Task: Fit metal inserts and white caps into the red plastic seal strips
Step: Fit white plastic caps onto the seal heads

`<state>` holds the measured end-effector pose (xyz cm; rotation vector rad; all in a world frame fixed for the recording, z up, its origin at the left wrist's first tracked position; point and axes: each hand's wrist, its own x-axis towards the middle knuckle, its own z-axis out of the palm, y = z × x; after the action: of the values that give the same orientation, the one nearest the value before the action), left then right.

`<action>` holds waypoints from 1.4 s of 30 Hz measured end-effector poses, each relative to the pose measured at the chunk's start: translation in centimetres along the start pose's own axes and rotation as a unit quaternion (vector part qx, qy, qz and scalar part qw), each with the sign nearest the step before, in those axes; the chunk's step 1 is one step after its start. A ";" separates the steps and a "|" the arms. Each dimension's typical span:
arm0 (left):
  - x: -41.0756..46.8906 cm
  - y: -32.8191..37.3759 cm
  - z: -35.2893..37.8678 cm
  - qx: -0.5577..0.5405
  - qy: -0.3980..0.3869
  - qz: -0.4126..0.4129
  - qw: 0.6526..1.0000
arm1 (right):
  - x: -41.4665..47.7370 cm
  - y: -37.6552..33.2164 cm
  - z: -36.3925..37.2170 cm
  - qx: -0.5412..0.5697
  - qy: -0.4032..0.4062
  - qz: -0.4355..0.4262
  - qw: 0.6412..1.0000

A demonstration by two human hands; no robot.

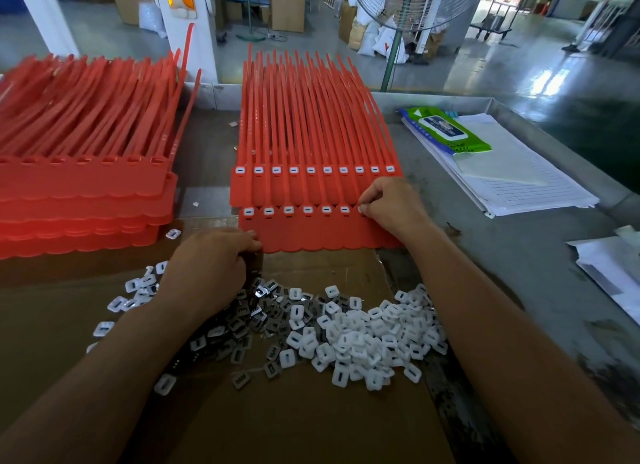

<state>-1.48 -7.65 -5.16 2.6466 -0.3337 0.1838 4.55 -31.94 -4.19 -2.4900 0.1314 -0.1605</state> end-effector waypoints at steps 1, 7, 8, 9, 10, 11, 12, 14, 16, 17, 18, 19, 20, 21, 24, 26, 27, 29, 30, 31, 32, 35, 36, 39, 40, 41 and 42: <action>0.0 0.0 0.0 0.000 0.000 0.001 1.000 | 0.0 -0.1 0.0 -0.002 -0.001 0.002 1.000; 0.0 -0.1 0.0 -0.003 0.001 0.006 1.000 | 0.3 0.0 0.3 -0.008 0.016 0.018 1.000; 0.1 -0.1 0.0 -0.004 0.000 0.005 1.000 | 0.3 0.1 0.4 -0.013 0.021 0.018 1.000; 0.1 -0.1 0.0 -0.004 -0.001 0.004 1.000 | 0.3 0.1 0.5 -0.018 0.021 0.016 0.999; 0.1 -0.1 0.0 -0.005 -0.001 0.004 1.000 | 0.3 0.1 0.6 -0.021 0.021 0.014 0.999; 0.1 -0.1 0.0 -0.007 0.000 0.003 1.000 | 0.4 0.1 0.5 -0.023 0.020 0.014 0.999; 0.1 -0.1 0.0 -0.008 0.001 0.003 1.000 | 0.4 0.1 0.5 -0.024 0.018 0.015 0.999; 0.1 0.0 0.0 -0.008 0.002 0.005 1.000 | 0.5 0.1 0.4 -0.025 0.018 0.019 0.999; 0.1 0.0 0.0 -0.006 0.001 0.006 1.000 | 0.4 0.1 0.4 -0.027 0.020 0.020 0.999; 0.1 0.0 0.0 -0.006 0.001 0.006 1.000 | 0.3 0.1 0.4 -0.028 0.021 0.019 0.999; 0.1 0.0 0.0 -0.006 0.000 0.006 1.000 | 0.3 0.0 0.4 -0.031 0.022 0.018 0.999; 0.1 0.0 0.0 -0.006 0.000 0.006 1.000 | 0.2 0.0 0.5 -0.033 0.023 0.015 0.999; 0.0 0.0 -0.1 -0.005 0.000 0.008 1.000 | 0.1 0.0 0.5 -0.035 0.024 0.012 0.999; 0.0 -0.1 -0.1 -0.004 0.001 0.009 1.000 | 0.1 0.0 0.5 -0.035 0.024 0.009 0.999; 0.0 -0.1 -0.1 -0.002 0.002 0.011 1.000 | 0.0 0.1 0.5 -0.035 0.025 0.002 0.999; 0.1 -0.1 0.0 -0.002 0.003 0.012 1.000 | 0.0 0.2 0.5 -0.037 0.025 -0.004 0.999; 0.1 -0.1 0.0 -0.003 0.004 0.013 1.000 | 0.0 0.2 0.5 -0.037 0.024 -0.004 0.999; 0.1 -0.1 0.0 -0.004 0.005 0.012 1.000 | 0.0 0.4 0.4 -0.033 0.018 -0.005 0.999; 0.1 -0.1 0.0 -0.004 0.007 0.012 1.000 | -0.1 0.4 0.4 -0.027 0.014 -0.008 0.999; 0.1 -0.1 0.0 -0.004 0.008 0.013 1.000 | -0.1 0.5 0.3 -0.021 0.010 -0.011 1.000; 0.1 -0.1 0.0 -0.005 0.009 0.014 1.000 | -0.1 0.5 0.2 -0.014 0.005 -0.014 1.000; 0.1 -0.2 0.0 -0.006 0.006 0.016 1.000 | -0.4 0.4 -0.3 -0.005 -0.008 -0.028 1.000; 0.1 -0.2 0.0 -0.005 0.005 0.015 1.000 | -0.6 0.4 -0.5 0.000 -0.011 -0.034 0.999; 0.1 -0.3 0.1 0.002 0.002 0.010 1.000 | -1.8 0.3 -1.2 0.017 -0.023 -0.058 0.998; 0.1 -0.3 0.1 0.004 0.000 0.010 1.000 | -2.4 0.2 -1.5 0.020 -0.030 -0.069 0.997; 0.1 -0.3 0.1 0.005 -0.001 0.011 1.000 | -2.9 0.1 -1.7 0.023 -0.038 -0.080 0.996; 0.0 -0.3 0.1 0.007 -0.003 0.012 1.000 | -3.5 -0.1 -2.0 0.027 -0.048 -0.087 0.995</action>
<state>-1.35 -7.43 -5.37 2.6577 -0.3685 0.1876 0.79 -32.61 -2.83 -2.4484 -0.1295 -0.1148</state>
